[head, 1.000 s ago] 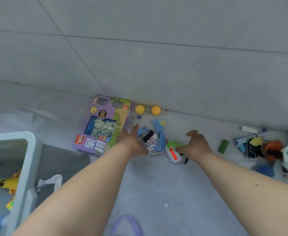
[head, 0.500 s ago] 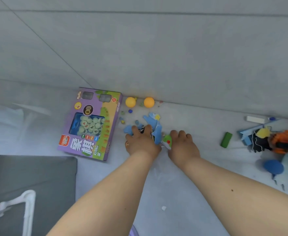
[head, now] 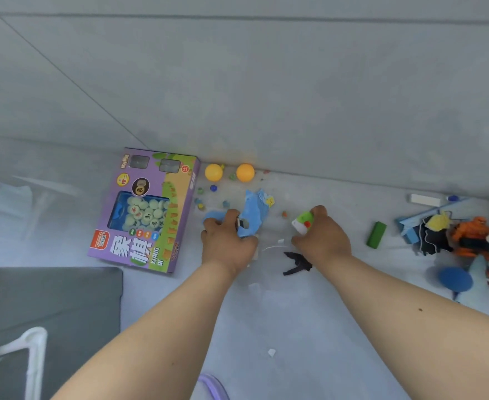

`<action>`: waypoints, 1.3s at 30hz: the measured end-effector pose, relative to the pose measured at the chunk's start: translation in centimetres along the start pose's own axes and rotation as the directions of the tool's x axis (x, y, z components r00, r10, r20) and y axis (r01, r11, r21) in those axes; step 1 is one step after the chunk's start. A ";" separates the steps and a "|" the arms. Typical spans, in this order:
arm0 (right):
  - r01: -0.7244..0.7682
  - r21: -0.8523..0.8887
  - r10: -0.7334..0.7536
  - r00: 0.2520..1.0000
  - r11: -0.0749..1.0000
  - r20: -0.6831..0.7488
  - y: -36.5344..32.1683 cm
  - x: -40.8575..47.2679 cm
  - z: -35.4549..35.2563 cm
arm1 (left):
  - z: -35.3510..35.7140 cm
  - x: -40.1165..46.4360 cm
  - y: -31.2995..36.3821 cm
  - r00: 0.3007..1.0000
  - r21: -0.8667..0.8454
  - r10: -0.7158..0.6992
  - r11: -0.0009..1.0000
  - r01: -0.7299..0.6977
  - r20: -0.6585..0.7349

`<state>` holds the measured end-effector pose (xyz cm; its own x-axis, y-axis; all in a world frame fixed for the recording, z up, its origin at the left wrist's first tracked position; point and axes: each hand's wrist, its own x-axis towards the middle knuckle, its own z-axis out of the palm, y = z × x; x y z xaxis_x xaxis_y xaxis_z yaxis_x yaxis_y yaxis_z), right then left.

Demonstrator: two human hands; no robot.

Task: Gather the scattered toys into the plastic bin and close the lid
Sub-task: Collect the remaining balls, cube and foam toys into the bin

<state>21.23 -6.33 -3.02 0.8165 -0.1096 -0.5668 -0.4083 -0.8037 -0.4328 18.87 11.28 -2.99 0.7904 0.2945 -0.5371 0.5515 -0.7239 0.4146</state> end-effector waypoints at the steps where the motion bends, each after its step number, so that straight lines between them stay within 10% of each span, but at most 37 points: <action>1: -0.018 0.002 0.018 0.999 1.000 -0.026 0.5 0.0 -0.3 | -0.3 0.1 -0.3 1.000 -0.036 0.001 0.999 -0.001 -0.005; 12: 0.191 -0.297 -0.140 0.973 0.936 0.185 1.7 -2.3 3.1 | -1.2 0.3 -2.0 0.999 -0.210 0.025 0.977 -0.031 -0.028; 22: 0.163 -0.234 -0.117 0.973 0.958 0.198 1.0 -2.2 2.1 | -2.9 -0.6 -2.0 1.000 -0.208 0.020 0.978 -0.021 -0.011; 29: 0.045 0.255 -0.090 0.981 0.966 0.169 -5.2 -4.2 -1.0 | -10.5 -3.2 1.5 0.992 -0.230 0.129 0.965 -0.128 -0.012; 39: 0.031 0.791 -0.387 0.883 0.611 0.264 -20.9 -15.7 -4.1 | -27.7 -12.4 0.7 0.981 -0.367 0.187 0.910 -0.193 -0.051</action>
<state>18.67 9.80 17.83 0.7714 0.3693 -0.5182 -0.5467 -0.0322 -0.8367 16.83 24.36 24.34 0.8923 0.1854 -0.4117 0.4473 -0.4864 0.7505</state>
